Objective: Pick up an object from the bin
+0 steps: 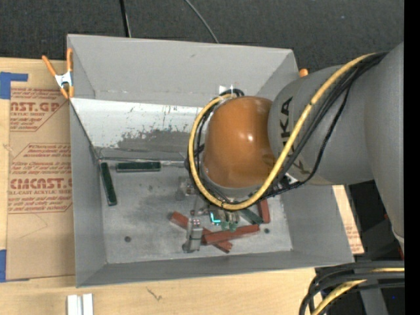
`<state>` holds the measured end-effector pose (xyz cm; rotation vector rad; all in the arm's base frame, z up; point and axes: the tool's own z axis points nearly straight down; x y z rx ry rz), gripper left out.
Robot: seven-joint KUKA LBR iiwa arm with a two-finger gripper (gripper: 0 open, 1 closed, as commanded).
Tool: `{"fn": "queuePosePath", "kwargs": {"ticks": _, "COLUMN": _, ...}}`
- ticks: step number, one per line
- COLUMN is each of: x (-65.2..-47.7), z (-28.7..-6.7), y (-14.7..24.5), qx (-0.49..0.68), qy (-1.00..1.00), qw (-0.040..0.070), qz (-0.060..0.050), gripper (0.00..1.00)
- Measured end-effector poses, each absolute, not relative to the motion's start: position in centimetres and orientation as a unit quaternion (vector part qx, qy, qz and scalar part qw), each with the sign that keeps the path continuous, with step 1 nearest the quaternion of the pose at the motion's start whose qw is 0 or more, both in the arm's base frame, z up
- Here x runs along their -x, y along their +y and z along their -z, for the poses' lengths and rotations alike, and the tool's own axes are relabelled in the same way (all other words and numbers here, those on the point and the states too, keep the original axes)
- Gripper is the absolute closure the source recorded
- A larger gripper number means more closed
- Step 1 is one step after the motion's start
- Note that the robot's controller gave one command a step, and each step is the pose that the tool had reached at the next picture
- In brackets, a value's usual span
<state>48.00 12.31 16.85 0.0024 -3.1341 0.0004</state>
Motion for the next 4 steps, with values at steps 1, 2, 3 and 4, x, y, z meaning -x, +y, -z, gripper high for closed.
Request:
{"fn": "queuePosePath", "kwargs": {"ticks": 1, "x": -48.2, "z": -17.2, "y": 12.3, "qx": 0.000, "qy": -1.000, "qw": 0.000, "qz": 0.000, "gripper": 0.00}}
{"fn": "queuePosePath", "kwargs": {"ticks": 2, "x": -49.5, "z": -7.3, "y": 5.0, "qx": -0.020, "qy": -1.000, "qw": 0.001, "qz": 0.000, "gripper": 1.00}}
{"fn": "queuePosePath", "kwargs": {"ticks": 3, "x": -49.5, "z": -7.3, "y": 5.0, "qx": -0.020, "qy": -1.000, "qw": 0.001, "qz": 0.000, "gripper": 1.00}}
{"fn": "queuePosePath", "kwargs": {"ticks": 4, "x": -49.7, "z": -17.4, "y": 3.9, "qx": -0.019, "qy": -1.000, "qw": 0.000, "qz": 0.000, "gripper": 1.00}}
